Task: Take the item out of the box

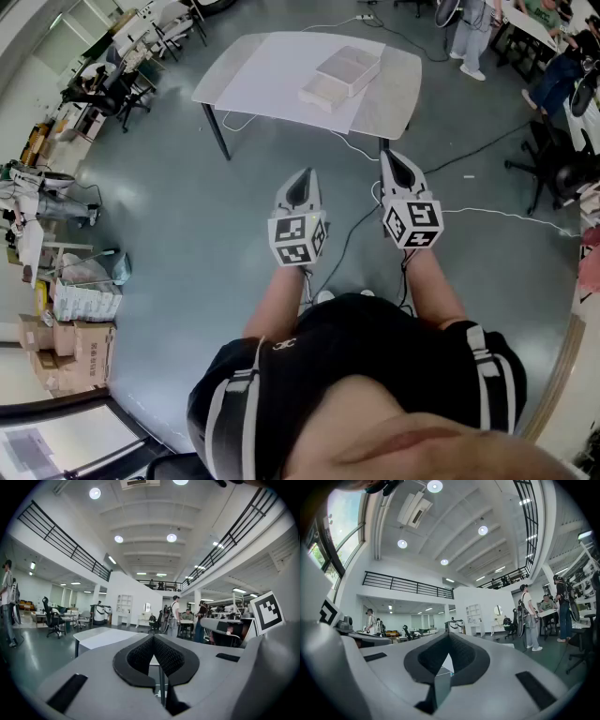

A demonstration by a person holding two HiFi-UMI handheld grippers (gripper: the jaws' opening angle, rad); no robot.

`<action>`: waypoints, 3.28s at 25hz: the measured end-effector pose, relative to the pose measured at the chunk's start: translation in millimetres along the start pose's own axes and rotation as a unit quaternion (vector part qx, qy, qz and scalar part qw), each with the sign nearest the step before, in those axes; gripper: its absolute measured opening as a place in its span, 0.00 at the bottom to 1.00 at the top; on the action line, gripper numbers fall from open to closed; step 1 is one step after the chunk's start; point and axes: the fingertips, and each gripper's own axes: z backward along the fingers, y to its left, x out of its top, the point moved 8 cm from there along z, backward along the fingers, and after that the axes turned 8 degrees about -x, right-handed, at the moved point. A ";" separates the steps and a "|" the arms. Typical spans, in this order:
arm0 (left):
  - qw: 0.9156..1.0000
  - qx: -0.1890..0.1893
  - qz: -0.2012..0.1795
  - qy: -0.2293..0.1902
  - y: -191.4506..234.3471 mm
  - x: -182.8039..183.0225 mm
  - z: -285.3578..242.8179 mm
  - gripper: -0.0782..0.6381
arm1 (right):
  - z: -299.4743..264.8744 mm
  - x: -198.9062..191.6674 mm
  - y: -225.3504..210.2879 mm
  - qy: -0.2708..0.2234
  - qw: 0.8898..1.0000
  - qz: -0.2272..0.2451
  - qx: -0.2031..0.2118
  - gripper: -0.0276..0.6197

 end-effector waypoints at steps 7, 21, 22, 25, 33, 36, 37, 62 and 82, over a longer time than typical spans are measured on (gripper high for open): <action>1.000 0.000 -0.003 -0.007 1.7 6.0 7.5 0.12 | 1.6 1.6 4.6 -0.002 1.000 -0.025 0.004 0.06; 1.000 -0.011 0.006 -0.009 49.2 -1.7 33.1 0.12 | -9.4 -8.6 56.0 0.002 1.000 -0.005 -0.014 0.06; 1.000 -0.012 0.006 -0.010 54.9 -1.8 35.1 0.12 | -11.1 -9.6 60.6 0.001 1.000 -0.005 -0.016 0.06; 1.000 -0.017 0.005 -0.013 71.1 -3.2 37.7 0.12 | -15.8 -12.6 72.9 -0.004 1.000 -0.006 -0.024 0.06; 1.000 -0.022 0.007 -0.014 101.2 -9.1 45.7 0.12 | -26.9 -20.9 100.1 -0.003 1.000 0.000 -0.028 0.06; 1.000 -0.019 0.007 -0.014 113.3 -9.2 39.8 0.12 | -40.5 -21.9 102.1 -0.007 1.000 -0.001 -0.030 0.06; 1.000 -0.018 0.006 -0.014 117.5 -8.8 36.2 0.12 | -46.4 -22.3 102.1 -0.008 1.000 -0.001 -0.030 0.06; 1.000 -0.014 -0.013 0.011 187.8 36.8 -261.2 0.12 | -322.7 -32.5 -43.7 0.020 1.000 -0.012 -0.008 0.06; 0.998 0.015 0.009 0.054 233.0 30.9 -396.0 0.12 | -459.1 -54.8 -102.9 0.064 0.997 -0.018 0.034 0.06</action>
